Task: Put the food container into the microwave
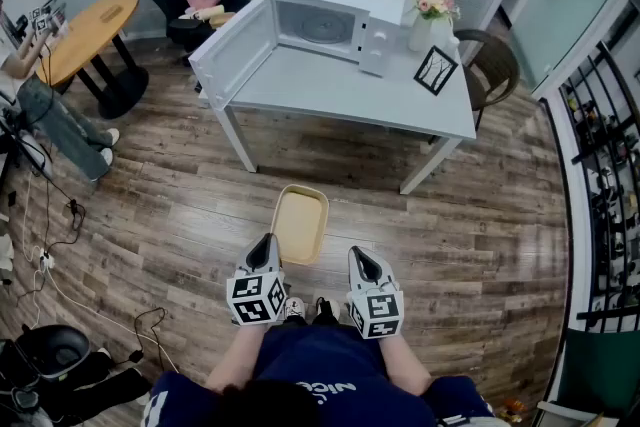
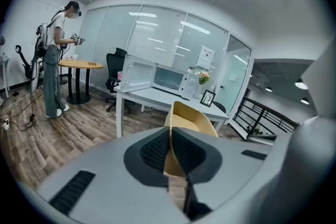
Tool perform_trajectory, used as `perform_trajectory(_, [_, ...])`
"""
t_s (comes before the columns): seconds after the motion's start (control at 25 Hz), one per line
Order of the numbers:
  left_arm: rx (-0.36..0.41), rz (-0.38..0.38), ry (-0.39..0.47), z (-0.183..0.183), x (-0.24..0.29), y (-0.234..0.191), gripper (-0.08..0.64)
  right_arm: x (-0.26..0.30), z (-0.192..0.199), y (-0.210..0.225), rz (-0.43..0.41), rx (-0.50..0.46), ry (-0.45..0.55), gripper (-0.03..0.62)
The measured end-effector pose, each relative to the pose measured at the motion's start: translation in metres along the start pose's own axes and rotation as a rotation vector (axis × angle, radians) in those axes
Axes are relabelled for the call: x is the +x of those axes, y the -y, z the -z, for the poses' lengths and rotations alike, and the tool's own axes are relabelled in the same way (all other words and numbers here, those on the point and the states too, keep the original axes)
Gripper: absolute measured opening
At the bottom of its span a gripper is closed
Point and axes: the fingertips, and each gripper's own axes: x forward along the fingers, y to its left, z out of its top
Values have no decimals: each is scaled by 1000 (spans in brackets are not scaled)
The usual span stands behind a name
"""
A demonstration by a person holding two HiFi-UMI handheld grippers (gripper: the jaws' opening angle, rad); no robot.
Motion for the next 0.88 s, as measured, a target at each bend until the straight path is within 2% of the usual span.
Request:
perform_trajectory(0.28, [5, 18, -8, 12, -15, 0, 18, -19, 5, 11, 81, 28, 20, 8])
perform_trajectory(0.68, [14, 56, 5, 21, -26, 15, 18, -33, 2, 19, 101, 71, 75, 12])
perform_trajectory(0.76, [15, 50, 7, 22, -28, 14, 18, -35, -1, 18, 93, 67, 88, 37])
perform_trajectory(0.88, [10, 39, 6, 25, -34, 14, 18, -37, 0, 15, 63, 70, 79, 117])
